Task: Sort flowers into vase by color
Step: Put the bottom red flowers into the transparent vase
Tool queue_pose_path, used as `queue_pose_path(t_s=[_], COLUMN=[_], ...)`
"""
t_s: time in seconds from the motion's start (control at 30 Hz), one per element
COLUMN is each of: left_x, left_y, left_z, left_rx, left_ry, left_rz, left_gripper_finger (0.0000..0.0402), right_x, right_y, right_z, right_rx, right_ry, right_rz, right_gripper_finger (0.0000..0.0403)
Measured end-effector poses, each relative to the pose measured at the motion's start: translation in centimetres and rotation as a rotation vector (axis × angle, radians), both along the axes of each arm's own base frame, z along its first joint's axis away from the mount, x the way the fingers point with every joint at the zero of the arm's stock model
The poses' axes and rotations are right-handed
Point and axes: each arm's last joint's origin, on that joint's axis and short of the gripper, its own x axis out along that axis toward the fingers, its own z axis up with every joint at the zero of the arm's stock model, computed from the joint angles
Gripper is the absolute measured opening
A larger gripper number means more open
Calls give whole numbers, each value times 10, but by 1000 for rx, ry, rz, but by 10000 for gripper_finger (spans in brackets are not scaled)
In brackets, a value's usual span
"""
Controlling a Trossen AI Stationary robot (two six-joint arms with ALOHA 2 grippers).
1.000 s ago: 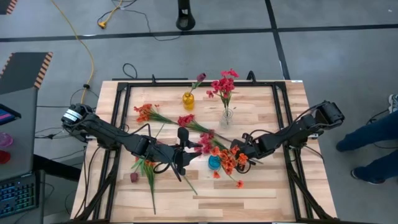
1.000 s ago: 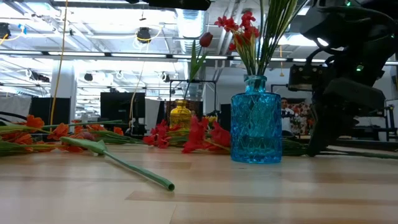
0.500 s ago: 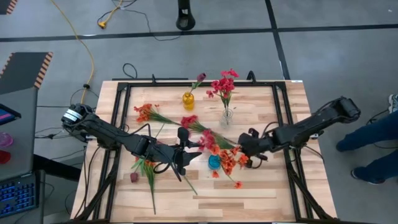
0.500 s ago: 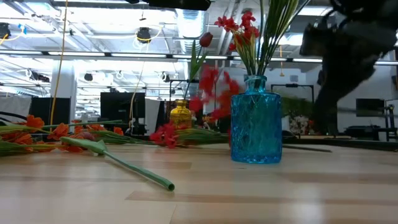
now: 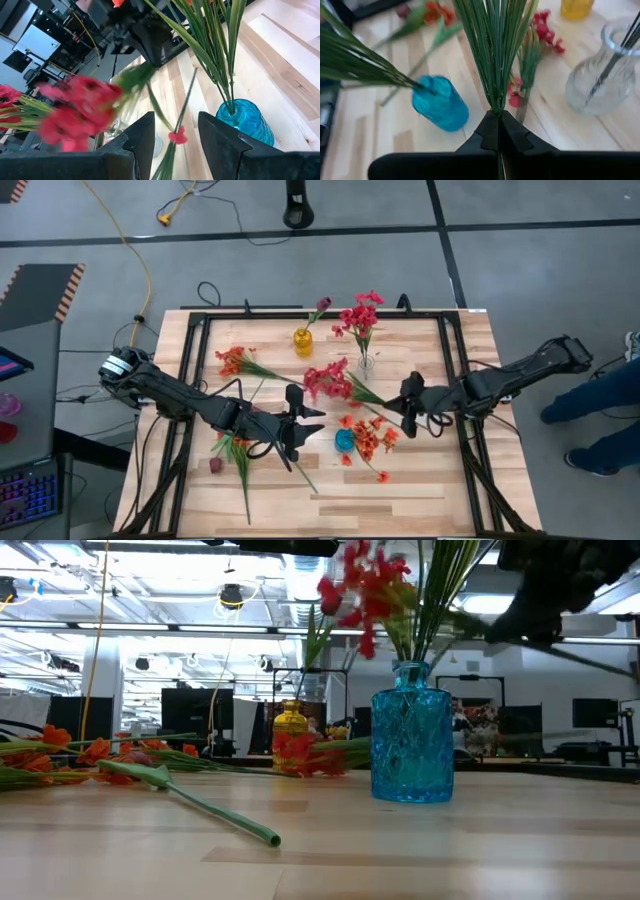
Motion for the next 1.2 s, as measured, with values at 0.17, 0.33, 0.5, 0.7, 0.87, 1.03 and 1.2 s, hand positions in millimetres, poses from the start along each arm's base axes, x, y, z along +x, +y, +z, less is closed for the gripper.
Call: queue_pose_path(t_s=[0.17, 0.33, 0.5, 0.7, 0.87, 1.03, 1.2], left_x=[0, 0, 0, 0, 0, 0, 0], left_y=[0, 0, 0, 0, 0, 0, 0], left_z=[0, 0, 0, 0, 0, 0, 0], left_rx=[0, 0, 0, 0, 0, 0, 0], left_ry=[0, 0, 0, 0, 0, 0, 0], left_rz=[0, 0, 0, 0, -1, 0, 0], left_gripper_finger=[139, 139, 139, 139, 139, 139, 139], right_x=[-5, -11, -15, -20, -23, -20, -10], right_y=[-2, -4, -5, -7, -9, -9, -7], right_z=[16, 27, 38, 57, 73, 84, 89], right_rx=[2, 17, -19, -149, -326, -496, -635], right_ry=[-124, -211, -300, -463, -585, -673, -716], right_rz=[22, 28, 56, 99, 86, 94, 96], right_gripper_finger=[26, 28, 26, 25, 25, 25, 25])
